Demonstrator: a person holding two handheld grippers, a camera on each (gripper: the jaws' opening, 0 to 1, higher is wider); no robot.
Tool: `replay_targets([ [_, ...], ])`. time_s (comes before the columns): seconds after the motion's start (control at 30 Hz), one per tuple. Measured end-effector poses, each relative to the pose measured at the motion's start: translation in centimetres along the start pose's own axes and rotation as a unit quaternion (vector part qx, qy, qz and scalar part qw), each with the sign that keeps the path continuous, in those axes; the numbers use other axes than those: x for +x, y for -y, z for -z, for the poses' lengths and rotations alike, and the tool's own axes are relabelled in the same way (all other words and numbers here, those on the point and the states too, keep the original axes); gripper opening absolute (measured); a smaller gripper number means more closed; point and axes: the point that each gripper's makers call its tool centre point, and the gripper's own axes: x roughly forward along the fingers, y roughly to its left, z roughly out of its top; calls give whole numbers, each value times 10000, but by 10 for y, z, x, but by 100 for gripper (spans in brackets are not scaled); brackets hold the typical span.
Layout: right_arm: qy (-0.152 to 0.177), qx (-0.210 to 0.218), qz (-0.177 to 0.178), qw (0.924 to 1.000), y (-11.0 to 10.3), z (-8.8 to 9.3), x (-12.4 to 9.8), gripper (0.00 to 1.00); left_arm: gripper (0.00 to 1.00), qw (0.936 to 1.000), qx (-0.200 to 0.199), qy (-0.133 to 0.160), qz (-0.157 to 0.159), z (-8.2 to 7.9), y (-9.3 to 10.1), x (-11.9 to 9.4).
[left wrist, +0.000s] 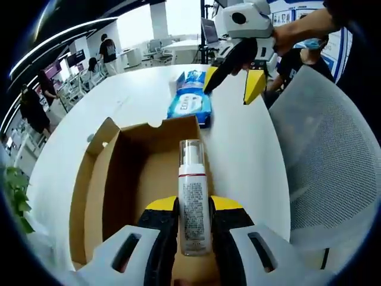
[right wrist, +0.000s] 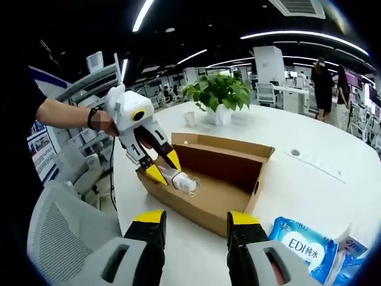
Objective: Operate the shoe box by opening the lid, removing the specified soft item, and placing it in the target area until the item is outside and the box remains undamaged.
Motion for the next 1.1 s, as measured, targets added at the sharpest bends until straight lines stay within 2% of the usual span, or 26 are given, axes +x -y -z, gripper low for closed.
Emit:
replay_targets([
  [0.17, 60, -56, -55, 10000, -1, -6, 0, 38, 19, 9998, 177, 36, 100, -8, 8, 2],
  [0.3, 62, -89, -112, 9999, -4, -7, 0, 38, 19, 9993, 101, 218, 286, -19, 16, 2],
  [0.63, 115, -98, -475, 9988, -18, -10, 0, 37, 19, 9966, 252, 522, 584, -46, 36, -1],
  [0.93, 23, -238, -875, 9959, -34, -8, -2, 34, 19, 9934, 374, 665, 856, -60, 51, -3],
  [1.1, -50, -376, -1368, 9899, -55, -4, -7, 25, 19, 9890, 344, 828, 1175, -67, 64, -9],
])
